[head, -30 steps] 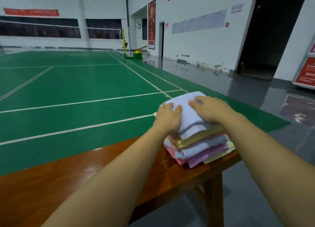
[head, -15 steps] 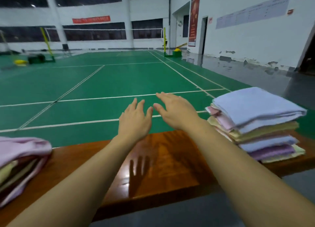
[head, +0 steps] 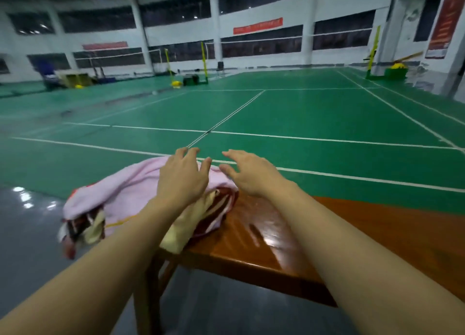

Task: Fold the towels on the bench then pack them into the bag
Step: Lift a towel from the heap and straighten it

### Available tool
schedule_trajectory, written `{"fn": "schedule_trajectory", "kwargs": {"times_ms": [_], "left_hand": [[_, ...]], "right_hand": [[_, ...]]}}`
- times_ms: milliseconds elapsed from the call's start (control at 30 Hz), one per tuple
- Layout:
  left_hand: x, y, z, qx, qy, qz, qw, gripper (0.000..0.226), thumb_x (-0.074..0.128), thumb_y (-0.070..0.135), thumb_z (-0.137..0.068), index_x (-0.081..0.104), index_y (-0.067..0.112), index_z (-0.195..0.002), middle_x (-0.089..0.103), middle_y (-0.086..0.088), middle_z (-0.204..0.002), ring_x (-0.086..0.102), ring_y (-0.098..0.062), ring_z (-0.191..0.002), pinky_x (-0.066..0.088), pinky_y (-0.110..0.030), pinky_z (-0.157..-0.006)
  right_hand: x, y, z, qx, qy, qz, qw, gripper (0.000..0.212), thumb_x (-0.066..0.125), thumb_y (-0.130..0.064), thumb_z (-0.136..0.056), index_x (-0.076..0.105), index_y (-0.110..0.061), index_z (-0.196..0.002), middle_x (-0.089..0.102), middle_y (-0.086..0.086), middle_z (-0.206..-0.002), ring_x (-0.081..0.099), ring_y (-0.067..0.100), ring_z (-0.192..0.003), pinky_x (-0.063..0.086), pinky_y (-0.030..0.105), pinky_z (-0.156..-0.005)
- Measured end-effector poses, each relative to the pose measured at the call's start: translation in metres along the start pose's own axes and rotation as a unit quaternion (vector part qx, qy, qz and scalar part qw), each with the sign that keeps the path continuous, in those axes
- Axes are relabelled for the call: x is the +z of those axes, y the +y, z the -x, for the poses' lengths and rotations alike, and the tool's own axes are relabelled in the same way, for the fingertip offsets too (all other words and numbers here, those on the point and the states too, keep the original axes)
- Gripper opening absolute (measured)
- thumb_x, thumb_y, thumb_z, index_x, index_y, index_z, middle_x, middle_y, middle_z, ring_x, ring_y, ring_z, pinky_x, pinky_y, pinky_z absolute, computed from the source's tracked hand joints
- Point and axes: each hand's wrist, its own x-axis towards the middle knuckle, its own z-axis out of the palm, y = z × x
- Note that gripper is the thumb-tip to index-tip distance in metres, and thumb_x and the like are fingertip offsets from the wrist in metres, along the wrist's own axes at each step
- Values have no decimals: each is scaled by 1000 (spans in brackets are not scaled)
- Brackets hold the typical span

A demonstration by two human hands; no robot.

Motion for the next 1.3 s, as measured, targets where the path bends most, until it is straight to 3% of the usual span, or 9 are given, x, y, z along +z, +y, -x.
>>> {"fn": "schedule_trajectory", "kwargs": {"times_ms": [333,467,533,600,667,733,867,1033,1300], "left_hand": [[-20,-139,-29,-139,-36,-47,989,61,52,53,-98,50,6,-138,54,-25,-135,52,-44,-123,44,-49,-104],[-20,-155,-41,-109,-34,-78,990,64,46,75,-85,67,16,-97,65,-20,-104,60,-42,-100,50,-45,-85],[-21,-158,-49,-83,-37,-46,995,56,43,74,-75,53,20,-69,63,-12,-81,61,-39,-85,50,-40,-71],[-22,-160,-54,-52,-29,4,998,44,52,64,-78,49,22,-64,55,-5,-72,58,-36,-78,41,-37,-64],[-21,-162,-56,-35,2,70,997,33,65,49,-90,58,23,-71,54,-3,-75,54,-31,-76,32,-36,-63],[-20,-163,-60,-16,48,103,993,23,65,37,-96,67,18,-83,60,-6,-84,53,-27,-79,32,-35,-66],[-19,-147,-71,20,88,130,987,36,53,40,-103,70,10,-90,67,-10,-86,60,-32,-83,44,-42,-72],[-21,-86,-77,84,49,165,981,57,40,59,-99,50,12,-68,50,-1,-60,54,-38,-70,40,-43,-61],[-7,20,-76,126,34,233,964,59,49,53,-102,41,11,-61,39,3,-54,33,-16,-54,31,-33,-53]], "right_hand": [[61,-51,-78,-13,-78,-77,994,57,49,-50,-102,43,-23,-151,45,2,-156,45,24,-140,36,40,-115],[77,-66,-107,-47,-70,-81,993,62,49,-52,-102,35,-24,-155,43,4,-158,44,24,-141,34,37,-117],[84,-73,-121,-45,-88,-147,984,66,50,-58,-98,33,-29,-156,50,5,-152,50,24,-136,36,40,-116],[90,-78,-135,-43,-89,-190,977,66,53,-62,-95,40,-31,-151,59,5,-142,57,24,-127,42,41,-111],[90,-79,-143,-81,-67,-149,983,44,57,-58,-96,62,-27,-126,68,2,-117,64,20,-104,49,34,-90],[83,-77,-145,-119,-27,-137,983,31,62,-57,-94,64,-28,-83,61,-8,-75,54,8,-67,40,30,-62],[57,-57,-141,-129,46,-196,971,30,66,-42,-96,61,-27,-71,50,-12,-56,43,0,-51,33,20,-54],[17,-21,-119,-85,70,-244,963,44,42,-38,-108,46,-18,-69,46,-4,-67,39,14,-64,33,35,-63],[-57,56,-41,27,77,-282,956,57,43,-67,-97,50,-15,-74,45,7,-74,37,14,-68,29,33,-64]]}}
